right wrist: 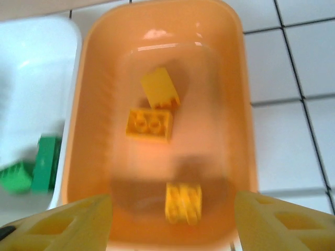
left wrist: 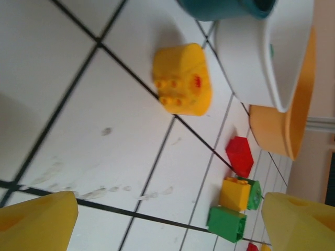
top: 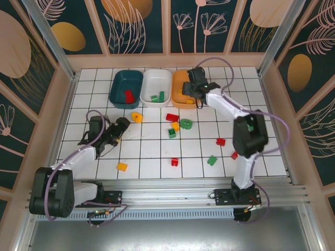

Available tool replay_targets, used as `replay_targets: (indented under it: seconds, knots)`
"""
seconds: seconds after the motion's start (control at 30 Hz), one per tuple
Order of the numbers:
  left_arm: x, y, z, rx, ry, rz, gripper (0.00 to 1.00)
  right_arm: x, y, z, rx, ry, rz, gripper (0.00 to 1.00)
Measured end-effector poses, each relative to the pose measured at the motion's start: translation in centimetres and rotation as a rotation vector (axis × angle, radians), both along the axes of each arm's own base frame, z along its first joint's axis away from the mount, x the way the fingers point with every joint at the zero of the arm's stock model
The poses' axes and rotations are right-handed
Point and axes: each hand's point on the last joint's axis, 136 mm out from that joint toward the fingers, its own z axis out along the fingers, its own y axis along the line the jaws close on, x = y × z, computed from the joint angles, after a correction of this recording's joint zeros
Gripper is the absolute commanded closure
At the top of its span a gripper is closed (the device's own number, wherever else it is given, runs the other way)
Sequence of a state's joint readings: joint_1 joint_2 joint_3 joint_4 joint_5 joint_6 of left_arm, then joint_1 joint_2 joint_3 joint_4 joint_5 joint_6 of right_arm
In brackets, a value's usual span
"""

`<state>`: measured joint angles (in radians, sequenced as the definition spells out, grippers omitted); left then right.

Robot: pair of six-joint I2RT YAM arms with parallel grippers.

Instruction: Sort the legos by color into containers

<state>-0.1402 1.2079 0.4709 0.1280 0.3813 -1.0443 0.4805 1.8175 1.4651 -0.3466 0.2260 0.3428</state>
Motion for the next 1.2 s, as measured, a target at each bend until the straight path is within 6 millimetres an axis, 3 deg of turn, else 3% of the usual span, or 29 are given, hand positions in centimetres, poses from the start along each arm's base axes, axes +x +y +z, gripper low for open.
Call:
replay_targets:
  seconds: [0.1, 0.17, 0.27, 0.4, 0.67, 0.8, 0.87, 1.2]
  knots:
    - [0.5, -2.1, 1.1, 0.006, -0.032, -0.071, 0.10, -5.2, 1.5, 1.7, 0.028, -0.041, 0.057, 0.35]
    - [0.9, -4.0, 1.5, 0.014, -0.043, -0.129, 0.10, -8.3, 3.2, 1.4, 0.055, -0.038, 0.110, 0.35]
    - [1.4, -6.1, 1.6, 0.021, -0.055, -0.189, 0.10, -12.0, 5.8, -1.2, 0.057, 0.020, 0.181, 0.33]
    - [1.9, -6.6, 0.7, 0.023, -0.044, -0.197, 0.10, -15.3, 8.3, -5.7, 0.021, 0.120, 0.236, 0.32]
    - [2.1, -6.7, 0.0, 0.025, -0.026, -0.200, 0.10, -17.1, 9.9, -11.6, -0.043, 0.239, 0.246, 0.36]
    - [1.7, -6.5, -0.2, 0.026, -0.021, -0.200, 0.10, -17.4, 10.1, -13.3, -0.062, 0.272, 0.239, 0.49]
    - [1.5, -6.5, -0.3, 0.027, -0.021, -0.199, 0.09, -17.3, 10.3, -13.5, -0.062, 0.274, 0.238, 0.58]
    - [1.5, -6.4, -0.1, 0.034, -0.032, -0.202, 0.09, -16.7, 11.1, -12.6, -0.059, 0.241, 0.237, 0.68]
